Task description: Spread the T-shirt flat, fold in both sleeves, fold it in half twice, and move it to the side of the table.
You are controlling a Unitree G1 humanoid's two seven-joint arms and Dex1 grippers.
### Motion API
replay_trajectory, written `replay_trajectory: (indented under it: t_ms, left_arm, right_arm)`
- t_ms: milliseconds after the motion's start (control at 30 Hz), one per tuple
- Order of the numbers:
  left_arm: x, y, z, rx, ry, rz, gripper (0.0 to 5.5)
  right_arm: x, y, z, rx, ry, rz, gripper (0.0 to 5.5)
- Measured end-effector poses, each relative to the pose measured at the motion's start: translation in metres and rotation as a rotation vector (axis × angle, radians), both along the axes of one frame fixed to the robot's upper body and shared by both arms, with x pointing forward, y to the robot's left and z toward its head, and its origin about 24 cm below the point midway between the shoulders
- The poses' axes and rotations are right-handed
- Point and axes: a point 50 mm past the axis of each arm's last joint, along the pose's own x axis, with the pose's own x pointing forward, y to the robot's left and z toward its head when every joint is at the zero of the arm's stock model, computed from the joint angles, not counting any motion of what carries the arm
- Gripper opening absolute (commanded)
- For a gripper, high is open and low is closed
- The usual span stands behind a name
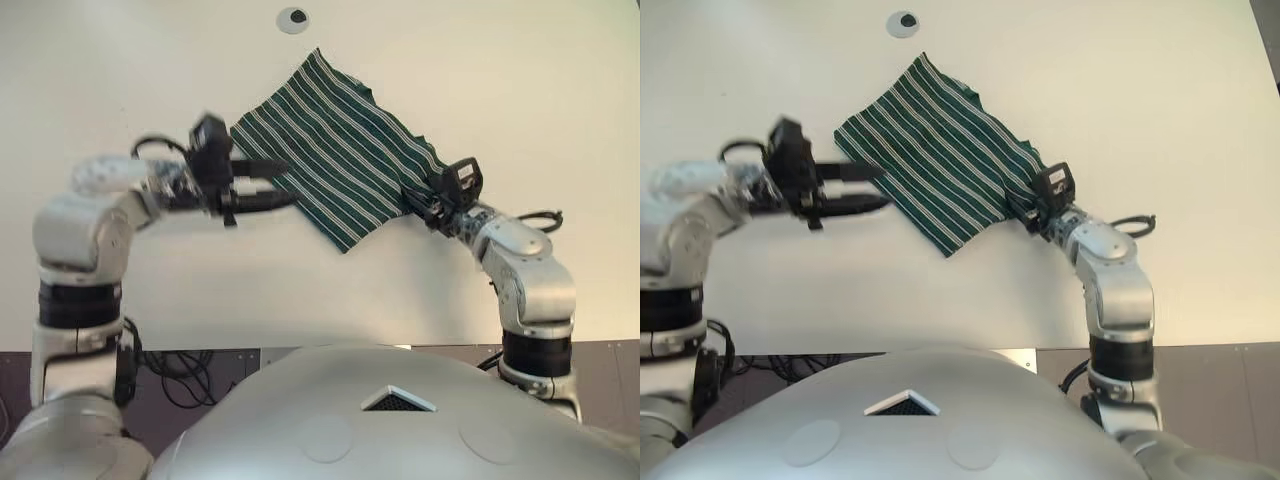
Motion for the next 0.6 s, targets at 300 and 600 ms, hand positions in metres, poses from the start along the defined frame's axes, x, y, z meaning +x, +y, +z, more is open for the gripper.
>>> replay_trajectory:
  t_ms: [300, 600]
  left_arm:
    - [-0.031, -0.015, -0.008, -0.076, 0.031, 0.267, 2.52]
    - [0.04, -0.008, -0.031, 0.158, -0.306, 0.753, 2.52]
  right_arm:
    - [-0.048, 0.006, 0.045, 0.326, 0.154, -0.192, 2.53]
    - [0.008, -0.043, 0.087, 0.211, -0.133, -0.007, 2.53]
